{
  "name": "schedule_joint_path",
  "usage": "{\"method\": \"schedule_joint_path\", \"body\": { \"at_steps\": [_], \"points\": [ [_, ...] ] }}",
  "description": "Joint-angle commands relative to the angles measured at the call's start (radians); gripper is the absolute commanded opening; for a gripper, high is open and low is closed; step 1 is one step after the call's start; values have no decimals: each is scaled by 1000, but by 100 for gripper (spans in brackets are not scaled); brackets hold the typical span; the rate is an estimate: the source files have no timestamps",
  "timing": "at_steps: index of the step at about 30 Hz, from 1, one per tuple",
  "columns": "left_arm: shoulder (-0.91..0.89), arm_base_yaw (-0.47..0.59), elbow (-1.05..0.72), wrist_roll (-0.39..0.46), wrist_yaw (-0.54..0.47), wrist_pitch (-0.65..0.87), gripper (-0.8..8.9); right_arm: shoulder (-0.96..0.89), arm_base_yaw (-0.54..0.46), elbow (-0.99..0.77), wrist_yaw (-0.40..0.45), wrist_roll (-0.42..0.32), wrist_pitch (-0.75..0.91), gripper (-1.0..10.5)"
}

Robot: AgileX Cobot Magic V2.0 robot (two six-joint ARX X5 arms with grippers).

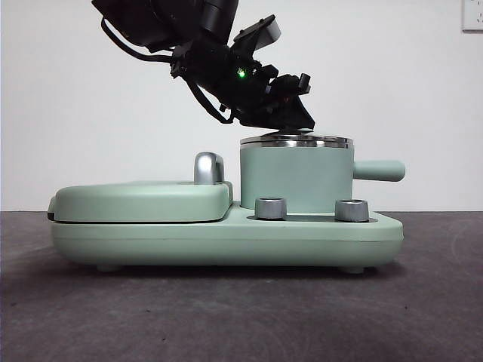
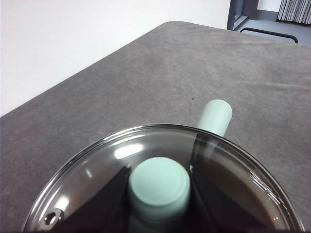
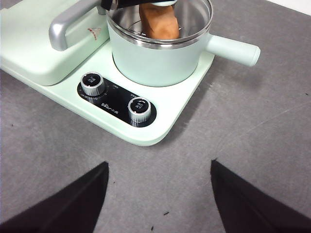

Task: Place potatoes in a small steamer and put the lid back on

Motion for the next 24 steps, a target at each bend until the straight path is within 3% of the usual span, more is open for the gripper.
{"method": "schedule_joint_path", "body": {
  "at_steps": [1,7,14,24],
  "points": [
    [35,-5,23,14,-1,14,14,5,5,5,5,12,8,324],
    [35,-5,23,13,-1,15,37,5,5,5,5,12,8,324],
    [25,-5,24,-26,-2,10,409,5,5,5,5,12,8,324],
    [-156,16,23,-110,2,-145,406,5,5,5,5,11,10,324]
  ]
}}
